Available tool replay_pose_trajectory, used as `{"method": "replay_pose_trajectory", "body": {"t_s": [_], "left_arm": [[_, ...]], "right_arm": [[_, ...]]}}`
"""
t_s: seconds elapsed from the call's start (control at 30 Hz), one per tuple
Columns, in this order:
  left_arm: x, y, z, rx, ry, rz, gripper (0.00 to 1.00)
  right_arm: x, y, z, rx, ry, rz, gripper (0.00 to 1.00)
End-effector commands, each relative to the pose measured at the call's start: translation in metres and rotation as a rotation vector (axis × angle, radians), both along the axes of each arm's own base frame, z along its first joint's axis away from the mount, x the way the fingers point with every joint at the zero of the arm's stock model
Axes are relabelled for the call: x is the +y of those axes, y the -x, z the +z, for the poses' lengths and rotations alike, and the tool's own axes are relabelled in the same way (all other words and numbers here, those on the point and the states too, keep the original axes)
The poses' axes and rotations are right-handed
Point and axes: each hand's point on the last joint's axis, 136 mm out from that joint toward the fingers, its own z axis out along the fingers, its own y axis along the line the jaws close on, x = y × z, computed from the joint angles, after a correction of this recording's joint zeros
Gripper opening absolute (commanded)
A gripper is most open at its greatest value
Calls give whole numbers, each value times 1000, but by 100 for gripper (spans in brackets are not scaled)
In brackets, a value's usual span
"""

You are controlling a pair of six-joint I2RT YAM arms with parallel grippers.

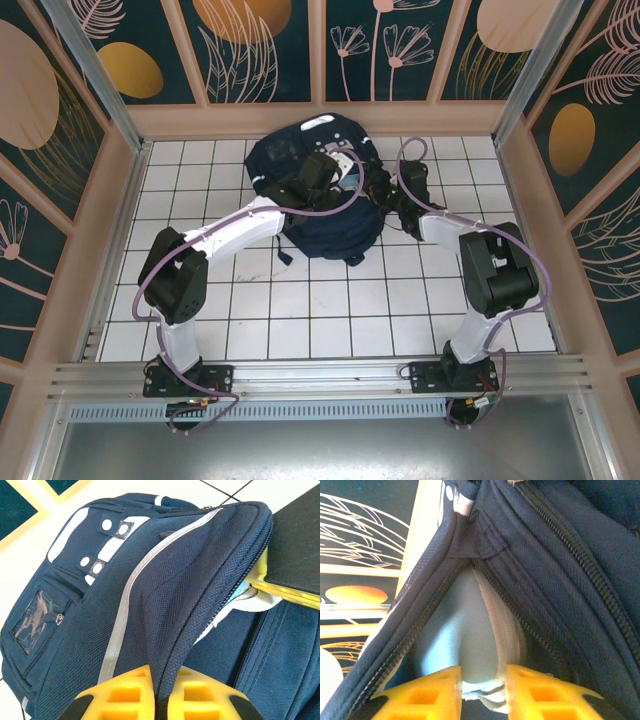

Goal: Pack the student bag

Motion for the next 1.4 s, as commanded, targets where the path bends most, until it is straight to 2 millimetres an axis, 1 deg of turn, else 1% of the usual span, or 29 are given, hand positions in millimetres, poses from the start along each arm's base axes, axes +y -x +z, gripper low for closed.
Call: {"method": "replay_pose_trajectory", "body": {"t_s": [0.0, 0.13, 0.27, 0.37, 0.43, 0.5, 0.57, 0.63, 0.67, 0.73, 0.8, 0.87, 0.93, 1.0, 1.03, 1.07, 1.1, 1.13, 1.2, 1.3, 1.37], "left_arm": [[-30, 7, 48, -66, 131, -84, 4], [-32, 8, 48, -61, 139, -88, 4], [-32, 8, 48, -58, 139, -90, 4], [-31, 8, 48, -60, 138, -86, 4], [-30, 8, 47, -59, 135, -80, 4], [-28, 8, 47, -59, 138, -73, 5], [-27, 8, 47, -56, 143, -63, 8], [-27, 8, 47, -53, 148, -58, 11], [-26, 9, 46, -50, 148, -59, 11], [-26, 10, 44, -46, 146, -62, 9], [-26, 11, 42, -44, 147, -65, 8], [-27, 12, 38, -34, 146, -70, 8], [-27, 13, 35, -27, 147, -72, 8], [-27, 15, 33, -16, 150, -76, 8], [-27, 16, 32, -10, 154, -75, 10], [-27, 18, 32, 0, 163, -74, 13], [-28, 20, 34, 12, 177, -73, 19], [-28, 22, 37, 20, 192, -73, 29], [-25, 28, 44, 33, 231, -63, 52], [-15, 38, 54, 52, 291, -43, 67], [-5, 45, 63, 70, 348, -31, 73]], "right_arm": [[3, -19, -1, -47, 28, 0, 23], [29, -17, 7, -89, -46, 76, 21], [50, -17, 12, -116, -89, 133, 21], [51, -17, 16, -133, -104, 145, 22], [43, -17, 20, -141, -97, 136, 24], [30, -15, 25, -147, -84, 113, 27], [12, -9, 28, -130, -53, 77, 34], [-10, 2, 23, -88, -2, 38, 42], [-19, 7, 21, -79, 17, 27, 44], [-35, 23, 16, -60, 60, 10, 48], [-47, 37, 9, -34, 104, -7, 49], [-51, 48, 4, -14, 120, -7, 47], [-51, 56, 4, -13, 111, 1, 42], [-47, 60, 5, -13, 85, 22, 35], [-45, 60, 5, -11, 78, 30, 33], [-43, 60, 6, -11, 73, 36, 32], [-42, 61, 7, -11, 70, 38, 32], [-42, 61, 9, -13, 68, 40, 32], [-41, 62, 14, -25, 77, 42, 33], [-43, 64, 19, -30, 112, 34, 36], [-43, 66, 21, -34, 136, 33, 37]]}}
